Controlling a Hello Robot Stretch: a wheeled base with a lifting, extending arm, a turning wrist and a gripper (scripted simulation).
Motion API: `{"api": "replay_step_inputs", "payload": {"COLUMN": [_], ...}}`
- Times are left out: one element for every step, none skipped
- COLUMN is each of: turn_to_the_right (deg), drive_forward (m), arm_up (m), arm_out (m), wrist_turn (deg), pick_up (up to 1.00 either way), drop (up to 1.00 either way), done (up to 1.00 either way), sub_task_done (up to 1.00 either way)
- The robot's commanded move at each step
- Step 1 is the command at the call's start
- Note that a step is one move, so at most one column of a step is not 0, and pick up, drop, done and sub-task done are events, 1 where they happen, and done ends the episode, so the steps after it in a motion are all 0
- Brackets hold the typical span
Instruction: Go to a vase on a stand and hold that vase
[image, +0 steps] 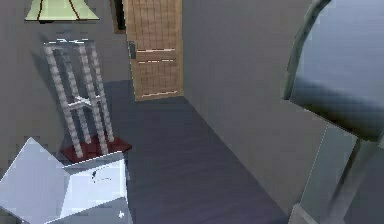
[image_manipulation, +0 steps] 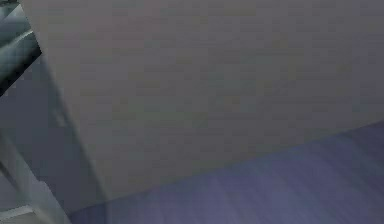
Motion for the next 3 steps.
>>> {"api": "replay_step_inputs", "payload": {"turn_to_the_right": [-3.0,0.0,3.0], "drive_forward": [0.0,0.65,0.0], "arm_up": [0.0,0.0,0.0], "arm_out": [0.0,0.0,0.0], "wrist_turn": [0.0,0.0,0.0], "pick_up": [0.0,0.0,0.0], "drop": [0.0,0.0,0.0], "done": [0.0,0.0,0.0], "sub_task_done": [0.0,0.0,0.0]}}
